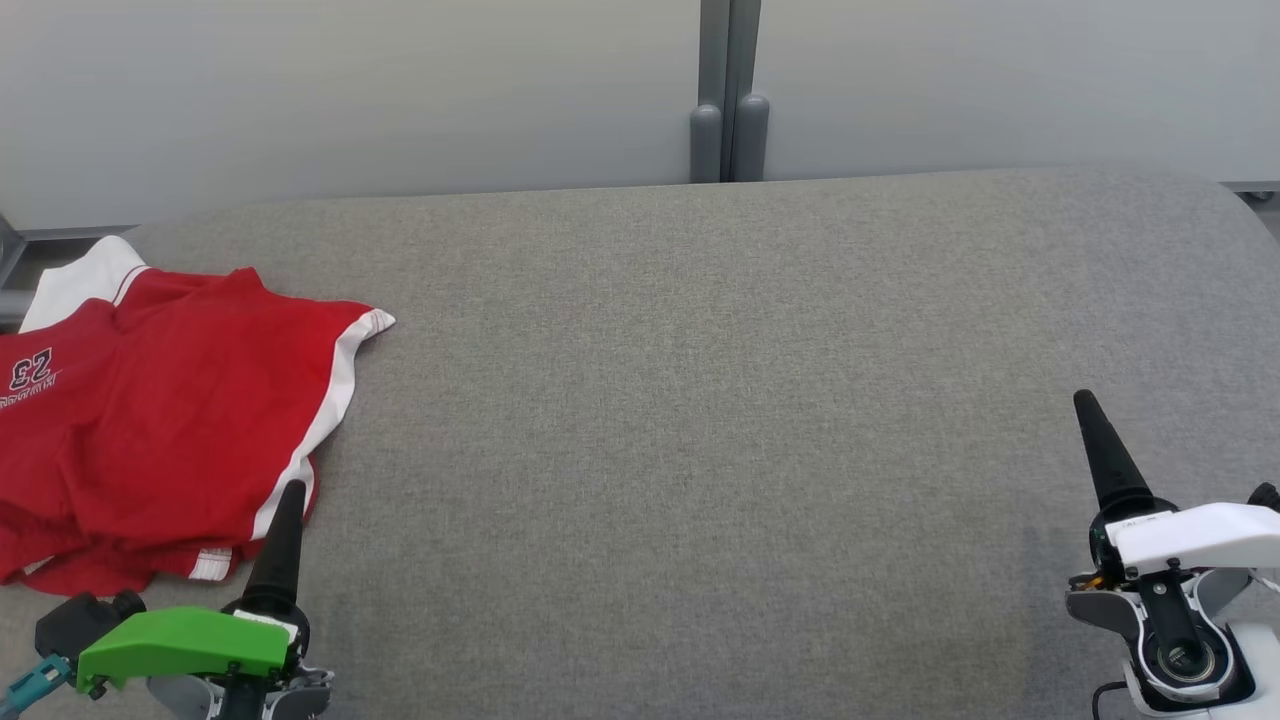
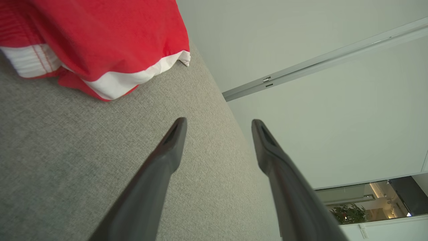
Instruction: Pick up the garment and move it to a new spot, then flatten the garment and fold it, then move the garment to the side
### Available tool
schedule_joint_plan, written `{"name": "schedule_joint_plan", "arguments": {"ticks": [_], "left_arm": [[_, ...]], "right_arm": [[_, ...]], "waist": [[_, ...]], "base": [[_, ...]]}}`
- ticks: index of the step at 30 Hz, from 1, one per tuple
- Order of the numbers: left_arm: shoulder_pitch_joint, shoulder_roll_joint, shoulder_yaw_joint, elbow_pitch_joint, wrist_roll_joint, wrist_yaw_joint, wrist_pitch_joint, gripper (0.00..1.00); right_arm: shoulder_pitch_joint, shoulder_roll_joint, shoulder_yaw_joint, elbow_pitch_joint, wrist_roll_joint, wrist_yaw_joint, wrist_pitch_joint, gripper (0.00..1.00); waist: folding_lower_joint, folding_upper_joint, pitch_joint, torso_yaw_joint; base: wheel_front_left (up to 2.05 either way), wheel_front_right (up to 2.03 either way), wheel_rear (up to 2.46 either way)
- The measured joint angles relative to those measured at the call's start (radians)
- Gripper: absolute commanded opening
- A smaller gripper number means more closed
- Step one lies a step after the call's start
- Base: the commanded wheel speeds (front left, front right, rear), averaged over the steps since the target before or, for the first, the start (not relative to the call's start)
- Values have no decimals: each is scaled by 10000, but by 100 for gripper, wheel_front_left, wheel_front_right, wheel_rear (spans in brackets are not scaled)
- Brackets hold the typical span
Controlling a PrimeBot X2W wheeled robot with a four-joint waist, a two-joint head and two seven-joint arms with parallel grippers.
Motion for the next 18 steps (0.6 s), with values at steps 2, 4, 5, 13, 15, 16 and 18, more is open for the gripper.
{"name": "schedule_joint_plan", "arguments": {"ticks": [2,4,5,13,15,16,18], "left_arm": [[-4,25,-12,-36,328,61,-65,100],[-7,27,-27,-86,650,119,-153,100],[-7,27,-33,-113,765,144,-184,100],[-8,25,-146,-288,1871,232,-481,100],[-7,21,-198,-307,2136,236,-548,100],[-7,19,-228,-324,2316,268,-581,100],[-7,17,-288,-337,2531,307,-625,100]], "right_arm": [[8,-29,136,-48,-334,-38,-67,100],[13,-38,234,-84,-681,-128,-117,100],[22,-48,299,-105,-811,-132,-174,100],[52,-150,715,-284,-2023,-357,-430,100],[58,-192,788,-324,-2349,-383,-516,100],[58,-207,817,-353,-2508,-399,-525,100],[61,-228,880,-389,-2778,-472,-612,100]], "waist": [[0,0,0,0],[0,0,0,0],[0,0,0,-1],[0,0,-4,-9],[0,0,-6,-11],[0,0,-9,-12],[0,0,-14,-12]], "base": [[0,0,0],[0,0,0],[0,0,0],[0,0,0],[0,0,0],[0,0,0],[0,0,0]]}}
